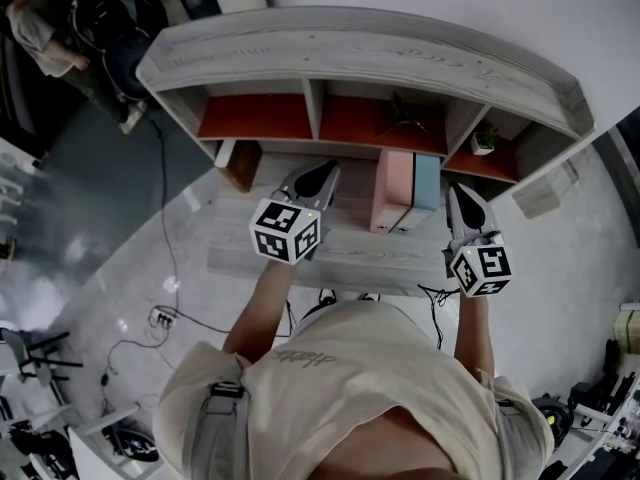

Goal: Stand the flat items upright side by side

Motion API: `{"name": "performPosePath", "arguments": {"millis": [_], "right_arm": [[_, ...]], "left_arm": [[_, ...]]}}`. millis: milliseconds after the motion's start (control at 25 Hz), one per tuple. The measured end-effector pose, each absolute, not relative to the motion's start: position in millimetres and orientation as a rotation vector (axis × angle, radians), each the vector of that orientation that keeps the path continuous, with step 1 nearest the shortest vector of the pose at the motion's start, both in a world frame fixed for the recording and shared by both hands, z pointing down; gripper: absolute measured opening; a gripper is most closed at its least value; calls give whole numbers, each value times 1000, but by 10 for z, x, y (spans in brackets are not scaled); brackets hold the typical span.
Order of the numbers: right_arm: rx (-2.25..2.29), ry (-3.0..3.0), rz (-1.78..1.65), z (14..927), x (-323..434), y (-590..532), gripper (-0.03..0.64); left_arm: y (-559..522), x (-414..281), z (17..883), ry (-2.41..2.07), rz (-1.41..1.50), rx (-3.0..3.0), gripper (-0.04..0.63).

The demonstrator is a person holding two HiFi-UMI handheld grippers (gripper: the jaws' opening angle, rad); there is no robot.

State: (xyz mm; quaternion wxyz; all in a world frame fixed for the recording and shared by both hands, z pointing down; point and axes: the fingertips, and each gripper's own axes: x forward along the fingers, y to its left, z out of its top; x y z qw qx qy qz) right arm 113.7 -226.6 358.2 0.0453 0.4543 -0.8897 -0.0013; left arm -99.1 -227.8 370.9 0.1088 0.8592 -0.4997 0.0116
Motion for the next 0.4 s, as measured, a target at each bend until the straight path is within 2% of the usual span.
{"name": "performPosePath", "arguments": {"millis": [400], "right_arm": [[1464,-2739,-84,3372,1243,-2328,2]], "left_arm": [[-2461,-790,3707,-1432,34,2527,12]]}}
